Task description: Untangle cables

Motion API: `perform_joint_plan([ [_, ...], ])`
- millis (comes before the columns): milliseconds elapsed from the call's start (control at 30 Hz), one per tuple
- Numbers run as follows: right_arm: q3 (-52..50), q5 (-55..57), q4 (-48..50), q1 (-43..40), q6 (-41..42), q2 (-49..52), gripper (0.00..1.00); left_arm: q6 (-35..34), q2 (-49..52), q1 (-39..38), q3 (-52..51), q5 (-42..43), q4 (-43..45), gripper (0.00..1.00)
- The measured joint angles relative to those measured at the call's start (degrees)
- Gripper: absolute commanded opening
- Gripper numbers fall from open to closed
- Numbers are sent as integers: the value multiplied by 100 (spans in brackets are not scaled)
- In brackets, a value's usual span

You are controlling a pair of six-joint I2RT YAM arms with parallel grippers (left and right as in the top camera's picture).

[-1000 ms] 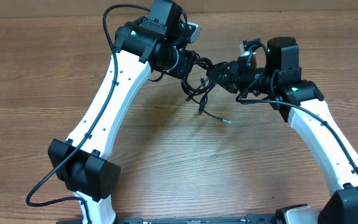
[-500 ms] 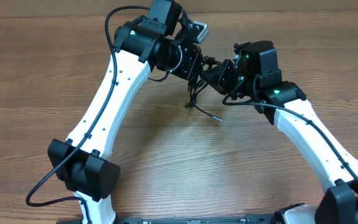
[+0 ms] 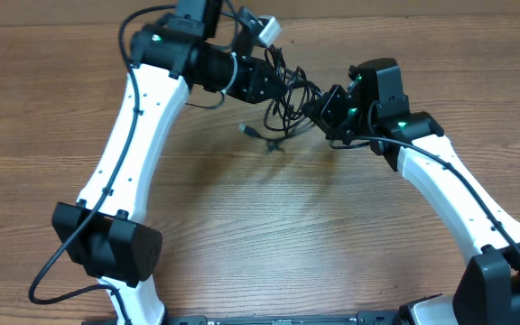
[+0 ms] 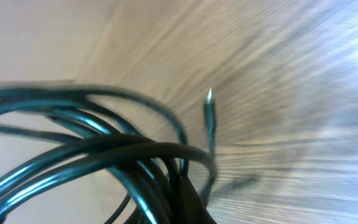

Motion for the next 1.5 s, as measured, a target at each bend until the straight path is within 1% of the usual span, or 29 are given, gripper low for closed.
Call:
perform_joint_plan([
  [67,46,466,-507,-55,-2,-37,5,70,0,188,-2,365,-37,4],
  [133,31,898,-837,-219,-33,-24,12,107,-22,411,0,673,-39,4],
  [167,17,1056,-920,-297,-52,-22,16,131,-22,487,0,763,-37,4],
  [233,11,1292,-1043,-415,-111,-22,18,184,-22,573,0,894,-37,4],
  [333,11,1447,-1088,-446,-260,-22,26,234,-24,616,0,981,-37,4],
  [367,11,1473,-1097,-444,-323,-22,31,238,-24,616,0,979,-42,4],
  [400,11,1506,-1113,-444,-400,-22,32,240,-24,616,0,977,-39,4],
  [467,11,1547,-1204,-444,-496,-22,46,264,-26,616,0,973,-52,4],
  [500,11,1561,-1257,-446,-546,-22,50,282,-28,616,0,966,-63,4],
  [567,7,1622,-1342,-448,-599,-22,56,326,-28,616,0,953,-66,5],
  [700,0,1714,-1394,-507,-678,-22,73,348,-31,616,0,931,-70,4],
  [800,0,1762,-1504,-640,-772,-22,76,348,-33,616,0,925,-87,4],
  [900,0,1711,-1698,-817,-850,-22,76,348,-33,616,0,859,-90,4],
  [1033,0,1056,-1711,-935,-1464,-48,76,267,-33,616,0,691,-76,4],
  [1100,0,433,-1685,-918,-2037,-107,76,-52,-33,614,0,514,-9,4],
  [1133,0,98,-1687,-903,-2334,-160,76,-363,-33,599,0,343,48,4],
  [1167,0,-529,-1709,-881,-2889,-271,76,-791,-33,601,0,131,68,4],
  [1200,0,-678,-1716,-881,-3008,-302,76,-918,-33,601,0,74,70,4],
  [1267,2,-1329,-1775,-872,-3539,-426,75,-1517,-33,601,0,-199,70,4],
  [1367,2,-2055,-1799,-866,-4116,-538,76,-2184,-33,601,0,-479,72,4],
  [1500,2,-2590,-1635,-776,-4441,-538,75,-2715,-33,590,0,-634,76,4],
])
